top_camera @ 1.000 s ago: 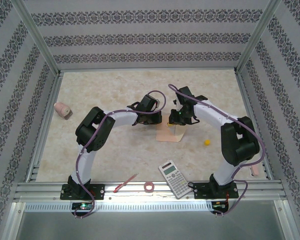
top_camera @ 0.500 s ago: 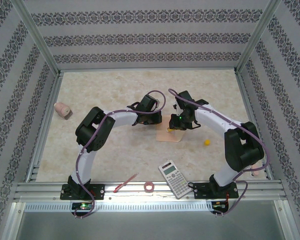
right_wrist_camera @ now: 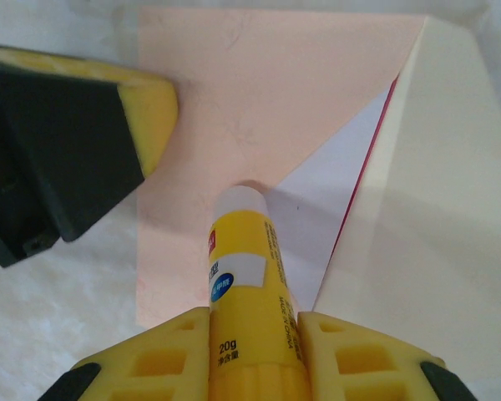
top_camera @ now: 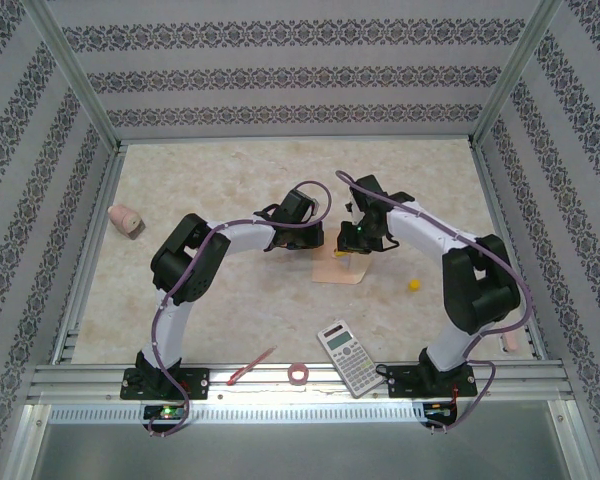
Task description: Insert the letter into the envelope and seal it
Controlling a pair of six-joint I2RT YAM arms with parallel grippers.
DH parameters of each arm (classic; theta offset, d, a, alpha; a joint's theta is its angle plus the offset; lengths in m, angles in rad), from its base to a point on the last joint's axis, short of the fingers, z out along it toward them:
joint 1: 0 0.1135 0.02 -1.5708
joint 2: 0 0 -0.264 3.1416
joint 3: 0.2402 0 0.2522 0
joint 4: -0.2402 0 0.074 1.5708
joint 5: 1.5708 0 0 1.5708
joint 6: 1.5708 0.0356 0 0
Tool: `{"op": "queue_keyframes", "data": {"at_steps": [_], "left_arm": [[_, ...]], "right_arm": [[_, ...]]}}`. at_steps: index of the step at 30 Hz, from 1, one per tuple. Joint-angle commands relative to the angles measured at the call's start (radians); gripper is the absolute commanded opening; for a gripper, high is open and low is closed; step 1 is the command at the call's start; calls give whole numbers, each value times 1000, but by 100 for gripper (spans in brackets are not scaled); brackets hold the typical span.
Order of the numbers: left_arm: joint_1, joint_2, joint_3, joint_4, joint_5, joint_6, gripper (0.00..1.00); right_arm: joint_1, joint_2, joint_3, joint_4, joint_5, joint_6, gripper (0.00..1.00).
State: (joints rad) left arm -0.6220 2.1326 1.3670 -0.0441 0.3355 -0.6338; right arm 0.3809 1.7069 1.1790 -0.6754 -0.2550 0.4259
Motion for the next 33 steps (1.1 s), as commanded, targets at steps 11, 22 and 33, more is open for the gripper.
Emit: {"op": "queue_keyframes", "data": {"at_steps": [11, 22, 33], "left_arm": [[-12, -6, -24, -119, -17, 2, 0], [-12, -35, 57, -180, -3, 62, 0], [13, -219, 108, -240, 9, 78, 57]], "right_arm": [[-46, -24, 113, -60, 40, -30, 1], [-78, -128, 91, -31, 44, 1, 1], [-94, -256, 73, 55, 70, 79, 2]]}}
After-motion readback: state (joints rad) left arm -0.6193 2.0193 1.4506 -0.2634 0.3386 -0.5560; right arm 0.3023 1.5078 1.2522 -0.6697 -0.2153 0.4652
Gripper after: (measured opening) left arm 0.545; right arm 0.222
